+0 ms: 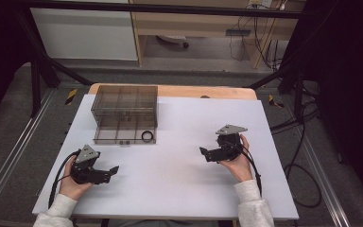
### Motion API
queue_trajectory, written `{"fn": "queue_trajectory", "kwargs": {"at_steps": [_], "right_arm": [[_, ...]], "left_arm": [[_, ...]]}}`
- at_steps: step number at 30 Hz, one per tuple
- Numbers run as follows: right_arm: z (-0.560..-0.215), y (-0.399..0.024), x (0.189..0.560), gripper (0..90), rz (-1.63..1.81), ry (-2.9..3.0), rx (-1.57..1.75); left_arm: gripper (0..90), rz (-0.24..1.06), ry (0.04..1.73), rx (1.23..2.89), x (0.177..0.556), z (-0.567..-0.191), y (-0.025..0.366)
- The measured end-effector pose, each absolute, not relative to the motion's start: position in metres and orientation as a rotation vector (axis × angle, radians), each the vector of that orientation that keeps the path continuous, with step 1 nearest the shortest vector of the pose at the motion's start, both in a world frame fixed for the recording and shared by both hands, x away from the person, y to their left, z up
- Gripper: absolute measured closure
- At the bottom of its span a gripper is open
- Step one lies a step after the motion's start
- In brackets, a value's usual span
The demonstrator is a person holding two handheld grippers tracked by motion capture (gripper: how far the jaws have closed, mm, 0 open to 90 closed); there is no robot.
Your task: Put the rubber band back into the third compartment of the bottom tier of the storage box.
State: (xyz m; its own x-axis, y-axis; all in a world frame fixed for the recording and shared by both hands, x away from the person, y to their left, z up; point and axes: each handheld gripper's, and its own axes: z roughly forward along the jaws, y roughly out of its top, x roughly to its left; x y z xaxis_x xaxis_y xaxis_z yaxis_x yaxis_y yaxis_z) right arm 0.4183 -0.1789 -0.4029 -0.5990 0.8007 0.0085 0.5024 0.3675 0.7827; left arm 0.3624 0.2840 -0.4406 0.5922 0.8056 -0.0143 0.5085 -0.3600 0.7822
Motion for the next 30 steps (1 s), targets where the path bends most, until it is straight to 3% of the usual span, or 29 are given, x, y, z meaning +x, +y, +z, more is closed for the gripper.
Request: {"fn": "queue_trajectory", "kwargs": {"at_steps": [30], "right_arm": [[-0.433, -0.241, 0.394, 0.7, 1.065, 2.230, 1.262]], "left_arm": [[5.6, 0.471, 1.042, 2.030, 0.367, -0.437, 0.281]]}}
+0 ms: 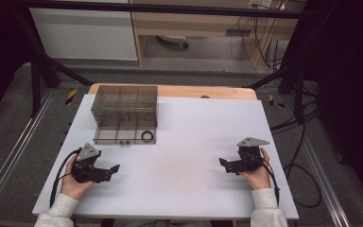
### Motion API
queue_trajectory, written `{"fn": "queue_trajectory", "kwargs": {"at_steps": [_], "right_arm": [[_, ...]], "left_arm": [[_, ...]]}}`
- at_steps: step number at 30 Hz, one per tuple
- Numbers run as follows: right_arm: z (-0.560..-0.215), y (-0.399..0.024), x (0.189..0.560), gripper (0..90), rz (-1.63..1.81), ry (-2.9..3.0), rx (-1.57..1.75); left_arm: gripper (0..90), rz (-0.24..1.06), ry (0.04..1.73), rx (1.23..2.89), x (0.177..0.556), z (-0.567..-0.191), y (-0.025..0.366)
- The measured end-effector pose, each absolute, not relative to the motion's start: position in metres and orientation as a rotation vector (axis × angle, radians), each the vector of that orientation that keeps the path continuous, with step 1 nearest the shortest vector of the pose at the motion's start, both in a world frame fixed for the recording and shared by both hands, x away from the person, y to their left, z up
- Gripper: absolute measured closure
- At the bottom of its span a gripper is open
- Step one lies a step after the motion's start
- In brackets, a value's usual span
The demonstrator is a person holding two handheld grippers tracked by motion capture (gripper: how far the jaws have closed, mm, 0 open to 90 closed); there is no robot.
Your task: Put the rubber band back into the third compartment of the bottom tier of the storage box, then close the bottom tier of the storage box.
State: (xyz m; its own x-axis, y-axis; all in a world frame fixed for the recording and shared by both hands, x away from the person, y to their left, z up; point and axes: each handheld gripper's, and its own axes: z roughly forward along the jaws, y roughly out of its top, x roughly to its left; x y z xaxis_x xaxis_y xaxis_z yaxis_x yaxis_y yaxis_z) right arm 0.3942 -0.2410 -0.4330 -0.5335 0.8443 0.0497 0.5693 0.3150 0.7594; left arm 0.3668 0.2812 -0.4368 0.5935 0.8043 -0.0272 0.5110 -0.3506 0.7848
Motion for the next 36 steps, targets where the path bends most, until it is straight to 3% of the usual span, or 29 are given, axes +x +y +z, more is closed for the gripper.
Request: {"fn": "queue_trajectory", "kwargs": {"at_steps": [22, 36], "right_arm": [[-0.4371, -0.2449, 0.3921, 0.6, 1.073, 2.236, 1.274], [-0.4359, -0.2461, 0.3913, 0.5, 1.102, 2.238, 1.271]], "left_arm": [[2.7, 0.477, 0.999, 2.095, 0.3667, -0.4370, 0.2730], [10.4, 0.476, 1.049, 2.071, 0.3742, -0.4328, 0.2736]]}}
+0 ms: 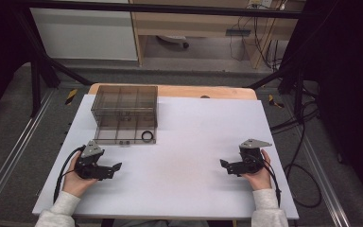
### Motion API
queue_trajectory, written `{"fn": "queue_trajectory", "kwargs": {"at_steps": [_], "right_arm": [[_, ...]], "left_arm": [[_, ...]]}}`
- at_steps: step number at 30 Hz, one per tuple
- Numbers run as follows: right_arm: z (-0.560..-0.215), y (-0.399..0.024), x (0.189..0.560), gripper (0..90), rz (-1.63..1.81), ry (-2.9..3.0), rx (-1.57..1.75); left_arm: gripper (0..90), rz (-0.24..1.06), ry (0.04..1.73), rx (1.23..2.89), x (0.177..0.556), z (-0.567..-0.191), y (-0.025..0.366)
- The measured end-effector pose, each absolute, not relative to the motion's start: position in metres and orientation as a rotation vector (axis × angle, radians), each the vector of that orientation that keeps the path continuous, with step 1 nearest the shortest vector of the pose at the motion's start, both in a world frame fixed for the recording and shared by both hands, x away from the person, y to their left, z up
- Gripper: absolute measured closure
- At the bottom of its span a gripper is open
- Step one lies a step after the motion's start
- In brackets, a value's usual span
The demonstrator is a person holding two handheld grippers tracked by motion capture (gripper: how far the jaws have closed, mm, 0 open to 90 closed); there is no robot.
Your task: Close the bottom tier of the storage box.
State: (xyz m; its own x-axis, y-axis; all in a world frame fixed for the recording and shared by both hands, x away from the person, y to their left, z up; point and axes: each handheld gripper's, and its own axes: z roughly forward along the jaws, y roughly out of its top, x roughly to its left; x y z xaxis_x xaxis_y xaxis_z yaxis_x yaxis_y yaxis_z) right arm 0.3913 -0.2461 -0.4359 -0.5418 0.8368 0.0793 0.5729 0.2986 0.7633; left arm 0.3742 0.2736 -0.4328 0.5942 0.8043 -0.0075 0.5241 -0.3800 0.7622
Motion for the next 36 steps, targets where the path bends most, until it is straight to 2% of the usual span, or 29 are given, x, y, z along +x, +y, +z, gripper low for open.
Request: {"fn": "queue_trajectory", "kwargs": {"at_steps": [24, 36], "right_arm": [[-0.436, -0.248, 0.392, 0.6, 1.094, 2.230, 1.272], [-0.436, -0.247, 0.392, 0.5, 1.090, 2.230, 1.271]], "left_arm": [[24.2, 0.511, 1.095, 2.080, 0.398, -0.424, 0.271], [37.7, 0.546, 1.129, 2.088, 0.409, -0.423, 0.273]]}}
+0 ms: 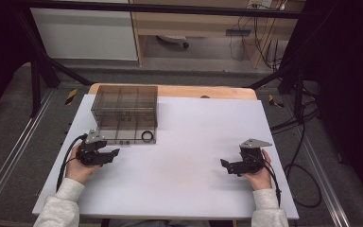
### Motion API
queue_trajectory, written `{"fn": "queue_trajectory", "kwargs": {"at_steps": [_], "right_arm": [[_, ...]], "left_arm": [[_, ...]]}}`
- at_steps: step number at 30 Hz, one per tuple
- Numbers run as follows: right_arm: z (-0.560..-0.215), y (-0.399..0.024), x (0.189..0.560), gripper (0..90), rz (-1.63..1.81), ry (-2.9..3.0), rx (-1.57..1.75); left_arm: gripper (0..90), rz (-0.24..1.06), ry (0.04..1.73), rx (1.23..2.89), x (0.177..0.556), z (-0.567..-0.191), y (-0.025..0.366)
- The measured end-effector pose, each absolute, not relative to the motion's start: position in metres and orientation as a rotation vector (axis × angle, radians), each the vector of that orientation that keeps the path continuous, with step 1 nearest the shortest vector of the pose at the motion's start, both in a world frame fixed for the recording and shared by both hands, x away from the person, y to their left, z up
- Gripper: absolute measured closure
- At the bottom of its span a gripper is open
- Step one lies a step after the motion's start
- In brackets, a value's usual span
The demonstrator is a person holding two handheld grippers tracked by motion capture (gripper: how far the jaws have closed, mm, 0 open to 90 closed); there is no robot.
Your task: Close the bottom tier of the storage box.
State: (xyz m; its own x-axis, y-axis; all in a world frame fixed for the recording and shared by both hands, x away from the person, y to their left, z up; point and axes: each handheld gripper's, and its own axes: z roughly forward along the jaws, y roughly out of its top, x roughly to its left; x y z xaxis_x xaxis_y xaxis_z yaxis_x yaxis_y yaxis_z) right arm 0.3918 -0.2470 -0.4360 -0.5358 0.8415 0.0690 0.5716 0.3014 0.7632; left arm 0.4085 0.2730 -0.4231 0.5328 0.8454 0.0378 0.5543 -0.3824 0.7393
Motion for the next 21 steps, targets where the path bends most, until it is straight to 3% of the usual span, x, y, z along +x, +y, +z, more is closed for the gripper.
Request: {"fn": "queue_trajectory", "kwargs": {"at_steps": [21], "right_arm": [[-0.437, -0.247, 0.393, 0.6, 1.090, 2.232, 1.266]], "left_arm": [[70.0, 0.561, 1.171, 2.064, 0.422, -0.437, 0.266]]}}
